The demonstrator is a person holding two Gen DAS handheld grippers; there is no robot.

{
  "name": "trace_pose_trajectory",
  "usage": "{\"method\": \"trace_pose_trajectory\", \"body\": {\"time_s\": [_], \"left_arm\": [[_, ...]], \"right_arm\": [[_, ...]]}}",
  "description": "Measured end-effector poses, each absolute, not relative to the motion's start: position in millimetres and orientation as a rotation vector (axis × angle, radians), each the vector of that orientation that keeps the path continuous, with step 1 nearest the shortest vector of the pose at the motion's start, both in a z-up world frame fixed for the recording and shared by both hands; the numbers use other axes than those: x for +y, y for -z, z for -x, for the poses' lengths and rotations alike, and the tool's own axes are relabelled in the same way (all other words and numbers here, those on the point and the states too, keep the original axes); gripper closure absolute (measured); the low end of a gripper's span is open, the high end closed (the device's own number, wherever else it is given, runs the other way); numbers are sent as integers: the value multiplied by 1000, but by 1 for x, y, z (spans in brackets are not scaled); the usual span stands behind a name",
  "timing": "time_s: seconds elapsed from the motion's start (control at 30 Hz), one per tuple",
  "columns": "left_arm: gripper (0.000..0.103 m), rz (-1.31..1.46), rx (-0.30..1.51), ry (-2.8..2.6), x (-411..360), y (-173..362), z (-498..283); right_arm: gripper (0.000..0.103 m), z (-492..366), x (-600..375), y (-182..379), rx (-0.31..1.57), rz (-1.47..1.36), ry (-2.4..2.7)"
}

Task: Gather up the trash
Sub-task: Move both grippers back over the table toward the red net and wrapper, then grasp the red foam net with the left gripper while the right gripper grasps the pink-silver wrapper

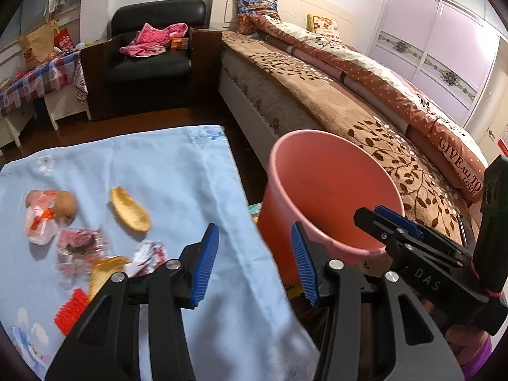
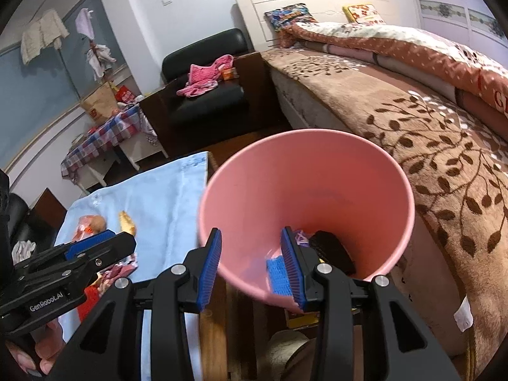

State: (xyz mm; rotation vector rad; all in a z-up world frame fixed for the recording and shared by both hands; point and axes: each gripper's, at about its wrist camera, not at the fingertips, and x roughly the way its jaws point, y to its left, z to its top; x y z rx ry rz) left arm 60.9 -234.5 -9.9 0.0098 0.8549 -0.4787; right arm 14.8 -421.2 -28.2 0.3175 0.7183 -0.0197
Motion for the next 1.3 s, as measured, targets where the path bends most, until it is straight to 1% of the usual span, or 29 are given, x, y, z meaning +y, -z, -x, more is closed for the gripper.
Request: {"method": "trace_pose_trajectory", "body": {"time_s": [0.47,0.73,1.03,1.17,1.3], "left_arm": [[56,-20,829,372,-171,9,-42],[56,-10,826,310,-120,16,-27],[56,56,895,194,-55,32,-17],[56,99,946,195,-47,43,-18],[56,161,1043,210,-51,61,-24]], "right_arm": [[65,-3,-365,14,714,-264,-83],[65,4,-339,13,716,-230,-128],[65,6,-317,21,738,-212,-177],[65,7,-308,26,750,-196,-206],[65,8,-303,29,751,-178,-222]]}}
